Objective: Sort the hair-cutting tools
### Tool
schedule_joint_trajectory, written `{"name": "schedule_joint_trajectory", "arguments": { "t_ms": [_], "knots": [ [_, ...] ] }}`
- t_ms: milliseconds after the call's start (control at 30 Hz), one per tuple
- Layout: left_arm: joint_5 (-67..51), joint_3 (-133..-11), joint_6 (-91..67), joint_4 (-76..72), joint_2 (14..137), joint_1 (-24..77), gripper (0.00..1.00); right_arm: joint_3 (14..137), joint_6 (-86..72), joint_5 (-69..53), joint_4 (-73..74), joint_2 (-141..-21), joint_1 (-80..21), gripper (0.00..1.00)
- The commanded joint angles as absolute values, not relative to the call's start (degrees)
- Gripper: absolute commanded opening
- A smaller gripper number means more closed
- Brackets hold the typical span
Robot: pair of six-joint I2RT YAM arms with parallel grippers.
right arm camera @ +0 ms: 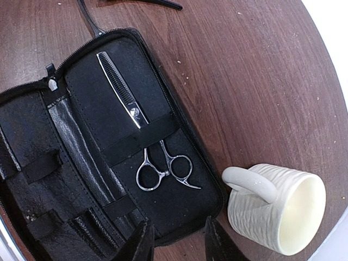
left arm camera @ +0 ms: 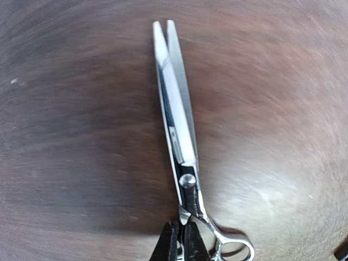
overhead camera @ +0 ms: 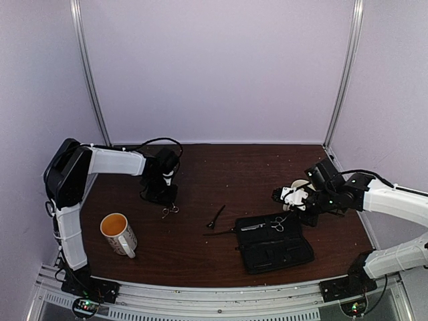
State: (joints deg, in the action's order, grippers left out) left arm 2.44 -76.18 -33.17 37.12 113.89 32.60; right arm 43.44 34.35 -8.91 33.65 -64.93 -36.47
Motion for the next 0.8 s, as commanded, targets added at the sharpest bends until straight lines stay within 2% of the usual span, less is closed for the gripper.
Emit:
{"name": "schedule_joint_trajectory", "arguments": {
  "t_ms": [0,267,500,767],
  "knots": [
    [2.29,-74.24,-25.52,38.55,114.69,38.16,0.0,43.1,34.46,-7.82,33.73,-65.21,-37.07,0.33],
    [5.31,-72.37,-20.03,37.99,105.9,40.89,0.0,43.07,34.29,-7.6,33.57,-65.59,-37.18,0.33],
    [-3.16,-72.38,-8.24,35.33,99.87,45.2,0.0,42.71,33.45,-7.29,32.58,-65.51,-36.79,0.33],
    [-3.04,-78.6,5.73,42.34,99.31,54.92,0.0,43.74,36.3,-17.74,39.81,-63.79,-22.68,0.34]
  ]
}}
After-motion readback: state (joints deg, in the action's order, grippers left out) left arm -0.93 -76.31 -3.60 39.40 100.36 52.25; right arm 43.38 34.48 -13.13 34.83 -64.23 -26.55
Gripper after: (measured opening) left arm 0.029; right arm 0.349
